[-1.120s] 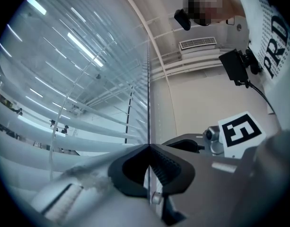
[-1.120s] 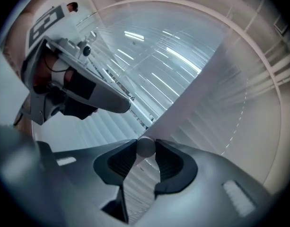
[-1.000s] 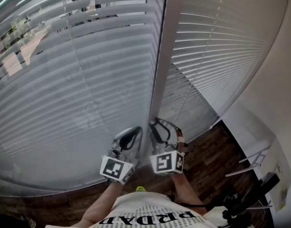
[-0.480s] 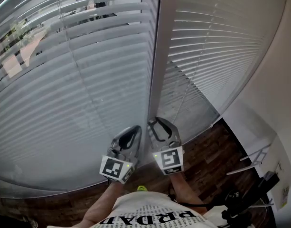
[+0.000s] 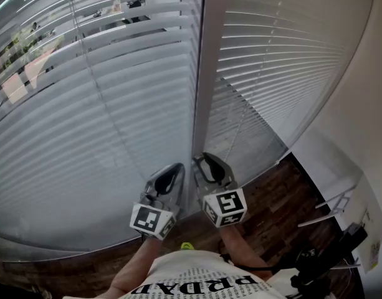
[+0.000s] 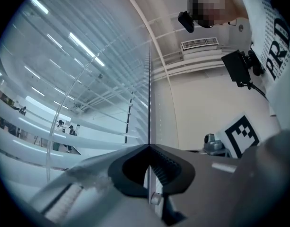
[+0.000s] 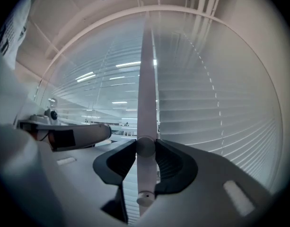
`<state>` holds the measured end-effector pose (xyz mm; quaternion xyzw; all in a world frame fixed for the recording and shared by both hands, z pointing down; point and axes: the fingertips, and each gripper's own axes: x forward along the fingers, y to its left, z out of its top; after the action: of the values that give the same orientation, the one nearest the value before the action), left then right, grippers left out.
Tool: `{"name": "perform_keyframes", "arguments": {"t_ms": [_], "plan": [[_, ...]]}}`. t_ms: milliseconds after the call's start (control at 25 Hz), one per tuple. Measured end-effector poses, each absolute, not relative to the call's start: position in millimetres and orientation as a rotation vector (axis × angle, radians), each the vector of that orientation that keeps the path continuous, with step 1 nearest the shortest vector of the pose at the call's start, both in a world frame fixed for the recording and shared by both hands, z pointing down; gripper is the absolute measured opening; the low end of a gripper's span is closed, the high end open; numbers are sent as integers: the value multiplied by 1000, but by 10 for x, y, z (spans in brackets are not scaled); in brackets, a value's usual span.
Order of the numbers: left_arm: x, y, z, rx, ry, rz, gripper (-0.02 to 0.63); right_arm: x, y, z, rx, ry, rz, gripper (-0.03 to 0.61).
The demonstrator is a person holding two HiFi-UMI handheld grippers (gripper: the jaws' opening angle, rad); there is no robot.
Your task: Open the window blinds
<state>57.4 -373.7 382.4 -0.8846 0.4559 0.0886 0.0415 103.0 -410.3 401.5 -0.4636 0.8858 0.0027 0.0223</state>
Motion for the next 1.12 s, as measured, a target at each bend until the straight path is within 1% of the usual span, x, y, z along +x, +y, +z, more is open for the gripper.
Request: {"name": "perform_keyframes", "arguments": {"t_ms": [200, 520, 720, 800, 880, 1120], "plan": [[579, -3751, 3827, -2714, 1397, 276, 5, 1044, -4119, 4001, -1393, 2692, -111, 130], [579, -3755, 3829, -2724, 1398, 285, 5, 1050, -4129, 4007, -1389, 2681, -149, 130], [580, -3767, 3823, -2730, 1401, 300, 6, 1042, -4130, 4013, -1374, 2739, -108, 133], [584, -3766, 3826, -2736, 1397, 302, 6, 1037, -4094, 4027, -1409, 2838, 35, 132], [584, -3771, 3824, -2741, 1392, 303, 6, 1026, -4053, 4043, -1480, 2956, 307, 133], [584, -3779, 3822, -2751, 1388, 311, 5, 947, -4003, 4045, -1653, 3027, 1393, 141]]}}
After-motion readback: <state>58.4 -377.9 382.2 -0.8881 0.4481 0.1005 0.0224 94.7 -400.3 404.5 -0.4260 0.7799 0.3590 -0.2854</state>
